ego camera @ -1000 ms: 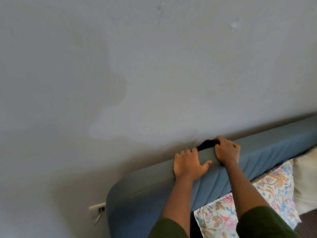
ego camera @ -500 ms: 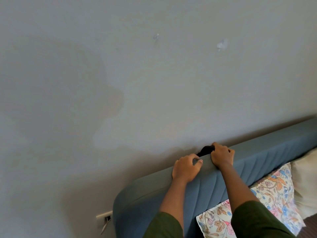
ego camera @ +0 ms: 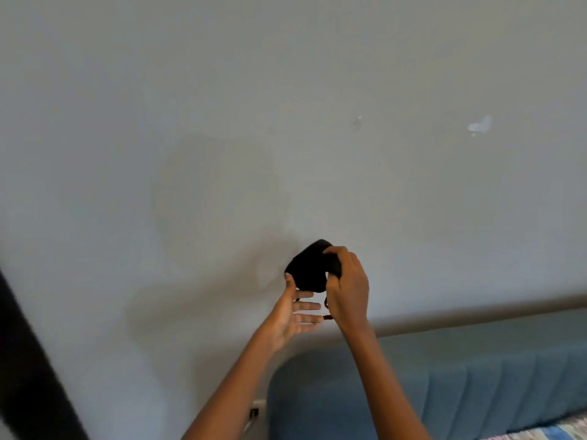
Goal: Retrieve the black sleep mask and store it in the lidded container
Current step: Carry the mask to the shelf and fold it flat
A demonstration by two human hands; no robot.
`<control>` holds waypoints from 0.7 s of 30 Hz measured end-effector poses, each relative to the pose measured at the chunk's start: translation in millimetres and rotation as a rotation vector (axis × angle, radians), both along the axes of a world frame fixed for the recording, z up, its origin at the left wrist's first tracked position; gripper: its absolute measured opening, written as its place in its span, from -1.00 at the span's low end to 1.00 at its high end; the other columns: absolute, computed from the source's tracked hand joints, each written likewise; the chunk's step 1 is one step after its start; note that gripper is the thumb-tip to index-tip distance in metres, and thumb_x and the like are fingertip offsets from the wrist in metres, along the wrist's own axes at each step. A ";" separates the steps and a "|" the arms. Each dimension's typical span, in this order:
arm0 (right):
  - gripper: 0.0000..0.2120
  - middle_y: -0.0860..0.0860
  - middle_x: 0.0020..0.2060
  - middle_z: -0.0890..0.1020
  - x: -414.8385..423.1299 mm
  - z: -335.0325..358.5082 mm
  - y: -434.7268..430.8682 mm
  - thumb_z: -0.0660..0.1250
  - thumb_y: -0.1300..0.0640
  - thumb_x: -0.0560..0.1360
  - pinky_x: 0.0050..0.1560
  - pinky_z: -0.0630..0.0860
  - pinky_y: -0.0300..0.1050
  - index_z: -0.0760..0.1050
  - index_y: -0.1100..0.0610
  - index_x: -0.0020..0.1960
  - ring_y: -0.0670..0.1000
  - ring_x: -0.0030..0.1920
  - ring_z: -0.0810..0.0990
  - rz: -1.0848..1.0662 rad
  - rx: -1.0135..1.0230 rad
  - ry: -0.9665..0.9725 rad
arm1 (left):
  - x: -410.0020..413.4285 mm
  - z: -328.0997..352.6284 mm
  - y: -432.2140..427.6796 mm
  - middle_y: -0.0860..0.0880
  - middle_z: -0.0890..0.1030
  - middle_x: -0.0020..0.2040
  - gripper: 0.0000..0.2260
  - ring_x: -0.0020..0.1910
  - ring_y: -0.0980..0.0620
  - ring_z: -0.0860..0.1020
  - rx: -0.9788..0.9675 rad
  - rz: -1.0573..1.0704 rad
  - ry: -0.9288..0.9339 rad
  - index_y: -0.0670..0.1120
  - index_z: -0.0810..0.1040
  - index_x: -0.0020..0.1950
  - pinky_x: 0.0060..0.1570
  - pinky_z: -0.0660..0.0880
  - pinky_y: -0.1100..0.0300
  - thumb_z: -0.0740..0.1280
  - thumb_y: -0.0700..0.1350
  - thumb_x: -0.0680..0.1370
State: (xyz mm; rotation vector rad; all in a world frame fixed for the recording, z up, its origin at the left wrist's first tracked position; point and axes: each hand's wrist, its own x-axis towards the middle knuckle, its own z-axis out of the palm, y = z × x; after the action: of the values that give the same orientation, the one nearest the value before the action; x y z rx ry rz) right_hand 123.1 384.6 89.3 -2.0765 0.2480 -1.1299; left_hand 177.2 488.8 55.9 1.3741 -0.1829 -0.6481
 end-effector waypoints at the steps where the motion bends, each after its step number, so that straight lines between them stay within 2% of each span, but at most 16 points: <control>1: -0.54 0.01 -0.02 0.60 5.5 5.0 14.5 0.07 0.28 0.28 -0.11 0.45 -0.26 0.49 0.11 0.12 0.02 0.00 0.55 0.078 0.007 -0.035 | 4.6 5.4 20.9 -0.24 0.56 0.18 -0.35 -0.04 -0.18 0.62 0.012 0.062 -0.014 -0.16 0.43 0.27 -0.01 0.57 -0.02 -0.06 0.32 0.53; 4: -0.57 0.03 -0.05 0.61 21.3 18.4 56.8 0.08 0.34 0.31 -0.03 0.56 -0.16 0.51 0.15 0.10 0.02 -0.02 0.59 0.280 0.037 -0.126 | 8.9 23.3 82.6 -0.18 0.54 0.20 -0.43 0.03 -0.17 0.62 0.083 0.207 -0.091 -0.10 0.40 0.29 0.03 0.58 -0.02 0.08 0.30 0.52; 8: -0.57 -0.01 -0.09 0.62 42.2 32.2 120.5 0.10 0.41 0.30 -0.03 0.56 -0.24 0.53 0.14 0.06 -0.12 -0.07 0.60 0.533 0.108 -0.179 | -1.7 44.9 164.4 -0.15 0.55 0.14 -0.56 0.01 -0.14 0.63 0.143 0.410 -0.184 -0.08 0.38 0.25 0.02 0.58 -0.04 0.23 0.20 0.52; 11: -0.58 -0.01 -0.13 0.62 51.2 46.9 179.1 0.13 0.47 0.31 -0.08 0.50 -0.33 0.54 0.14 0.02 -0.12 -0.11 0.59 0.697 0.130 -0.207 | -16.1 63.4 223.0 -0.14 0.62 0.04 -0.63 -0.08 -0.11 0.64 0.199 0.669 -0.260 -0.14 0.46 0.16 -0.02 0.60 -0.02 0.26 0.12 0.53; 14: -0.61 -0.05 -0.16 0.62 49.8 68.3 240.5 0.13 0.43 0.30 -0.12 0.47 -0.35 0.54 0.13 -0.01 -0.09 -0.16 0.58 0.840 0.168 -0.252 | -35.2 82.4 271.1 -0.12 0.64 -0.02 -0.67 -0.24 -0.03 0.64 0.273 0.841 -0.372 -0.13 0.44 0.10 -0.11 0.60 0.06 0.32 0.08 0.50; 17: -0.63 -0.10 -0.15 0.62 43.8 88.9 300.8 0.12 0.41 0.32 -0.16 0.51 -0.31 0.54 0.12 -0.02 -0.07 -0.18 0.58 1.000 0.206 -0.271 | -59.4 95.7 321.9 -0.09 0.62 0.00 -0.67 -0.24 0.01 0.65 0.425 0.958 -0.496 -0.03 0.34 0.09 -0.18 0.61 0.16 0.36 0.08 0.47; 20: -0.65 -0.13 -0.13 0.61 34.7 99.9 365.2 0.10 0.37 0.36 -0.14 0.60 -0.16 0.54 0.11 -0.01 -0.07 -0.12 0.60 1.159 0.252 -0.229 | -92.1 104.2 383.5 -0.05 0.62 -0.09 -0.58 -0.11 -0.04 0.64 0.552 1.112 -0.580 0.05 0.23 0.13 -0.01 0.60 0.04 0.41 0.05 0.44; 21: -0.65 -0.13 -0.11 0.61 30.5 101.7 387.9 0.10 0.36 0.37 -0.12 0.61 -0.15 0.54 0.10 0.00 -0.10 -0.09 0.60 1.205 0.259 -0.207 | -104.9 106.8 403.3 -0.02 0.60 -0.11 -0.53 -0.11 -0.01 0.62 0.575 1.157 -0.602 0.05 0.21 0.18 0.00 0.59 0.07 0.43 0.01 0.44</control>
State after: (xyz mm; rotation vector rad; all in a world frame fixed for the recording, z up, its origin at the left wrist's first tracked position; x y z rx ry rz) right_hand 153.7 772.5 191.0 -1.4128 -0.8179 -0.4842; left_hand 72.3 892.1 162.6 1.8888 0.3498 0.7468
